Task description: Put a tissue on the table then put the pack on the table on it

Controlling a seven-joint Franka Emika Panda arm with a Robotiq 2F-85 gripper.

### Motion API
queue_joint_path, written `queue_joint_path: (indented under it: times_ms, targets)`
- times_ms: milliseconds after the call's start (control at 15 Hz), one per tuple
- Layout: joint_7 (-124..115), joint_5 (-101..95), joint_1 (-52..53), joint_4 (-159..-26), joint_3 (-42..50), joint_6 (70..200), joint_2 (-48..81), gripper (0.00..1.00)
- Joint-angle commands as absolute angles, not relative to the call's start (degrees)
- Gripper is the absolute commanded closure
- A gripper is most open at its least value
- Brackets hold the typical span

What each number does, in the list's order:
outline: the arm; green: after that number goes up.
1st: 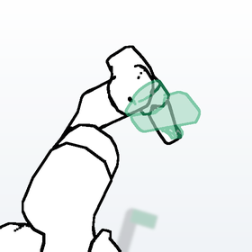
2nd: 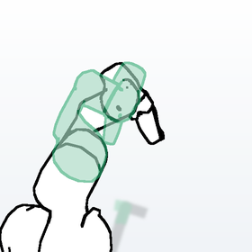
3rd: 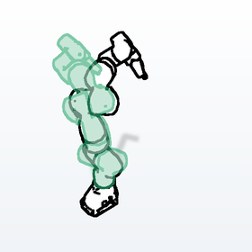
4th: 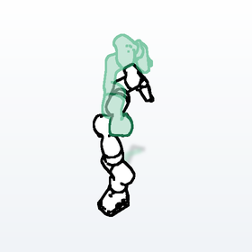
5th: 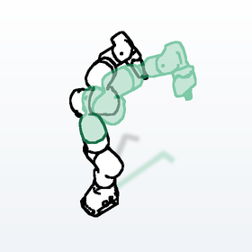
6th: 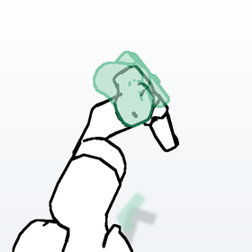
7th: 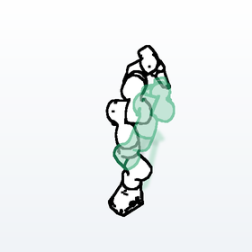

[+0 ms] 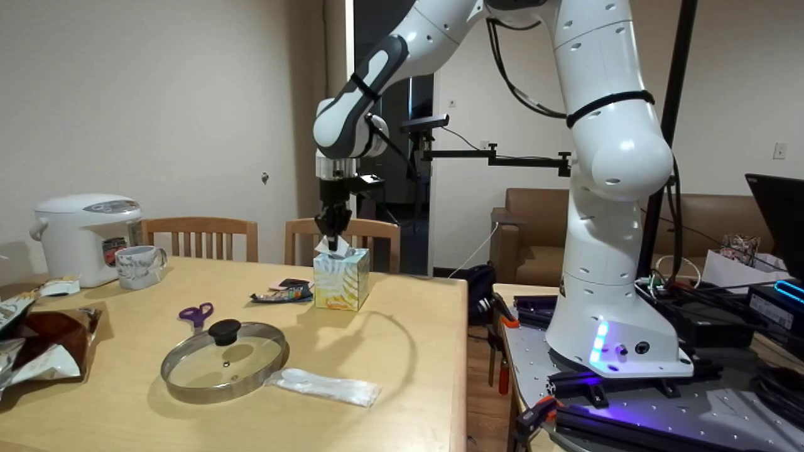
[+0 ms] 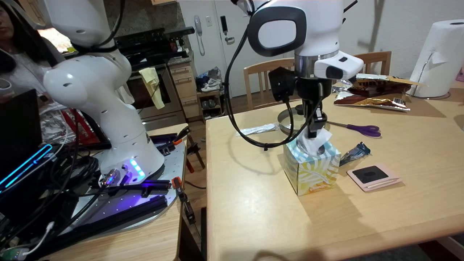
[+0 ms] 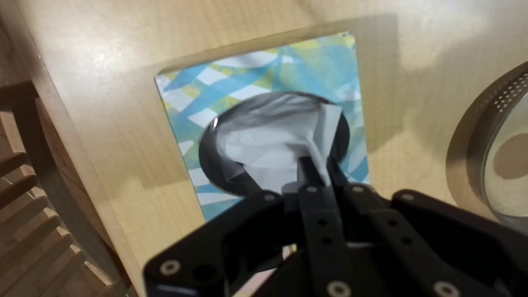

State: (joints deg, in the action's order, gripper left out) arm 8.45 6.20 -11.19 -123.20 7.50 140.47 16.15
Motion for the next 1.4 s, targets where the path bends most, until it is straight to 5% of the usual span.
queue_joint_path:
  times_ms: [0,1333]
  targets:
    - [7.71,7.11,-11.25,-124.71,7.06,140.45,13.98,1.00]
    - [4.56,5.12,-9.07,-128.30,7.68,140.41,-1.72,1.00]
